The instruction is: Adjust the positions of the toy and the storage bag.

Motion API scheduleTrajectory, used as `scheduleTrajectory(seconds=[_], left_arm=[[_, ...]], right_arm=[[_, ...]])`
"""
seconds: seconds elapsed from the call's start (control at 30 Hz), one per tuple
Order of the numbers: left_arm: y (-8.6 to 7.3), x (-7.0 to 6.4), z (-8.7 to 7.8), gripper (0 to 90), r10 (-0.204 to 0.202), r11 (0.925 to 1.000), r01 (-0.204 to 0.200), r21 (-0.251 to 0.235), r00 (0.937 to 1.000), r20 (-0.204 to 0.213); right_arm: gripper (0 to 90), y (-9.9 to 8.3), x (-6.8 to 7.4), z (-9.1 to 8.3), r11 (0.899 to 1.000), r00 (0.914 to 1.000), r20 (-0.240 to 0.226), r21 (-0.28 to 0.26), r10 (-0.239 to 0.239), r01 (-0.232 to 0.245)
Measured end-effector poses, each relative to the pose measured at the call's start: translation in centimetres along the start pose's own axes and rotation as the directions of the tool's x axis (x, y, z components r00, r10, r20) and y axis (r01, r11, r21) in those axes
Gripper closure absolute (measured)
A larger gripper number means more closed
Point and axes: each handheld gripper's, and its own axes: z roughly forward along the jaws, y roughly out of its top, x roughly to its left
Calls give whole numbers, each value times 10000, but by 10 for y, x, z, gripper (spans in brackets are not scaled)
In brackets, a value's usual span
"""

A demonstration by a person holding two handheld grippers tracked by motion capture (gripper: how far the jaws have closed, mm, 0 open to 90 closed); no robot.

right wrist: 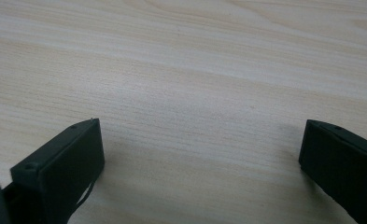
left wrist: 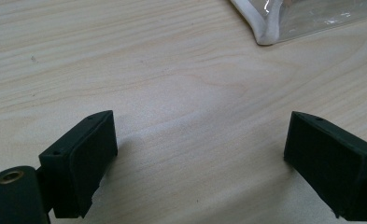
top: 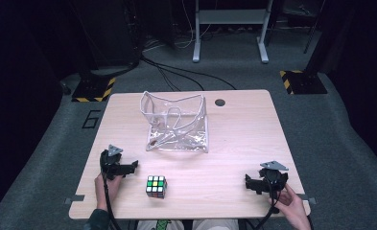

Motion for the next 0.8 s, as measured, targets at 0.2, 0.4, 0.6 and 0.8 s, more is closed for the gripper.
scheduleTrajectory(seconds=[0.2,0.4,0.6,0.8], left_arm=[[0,0,0,95,3,10000,-3,2,10000,-1],[0,0,0,95,0,10000,0,-1,10000,1],[0,0,0,95,16,10000,-16,2,10000,-18],[-1,-1,-1,95,-40,10000,40,-12,10000,-43]], right_arm=[[0,3,-2,2,9996,9992,-272,46,-277,279],[0,4,-3,3,9990,9982,-407,49,-431,434],[0,3,-4,3,9986,9977,-431,4,-525,526],[0,2,-2,2,9990,9983,-364,-17,-447,447]])
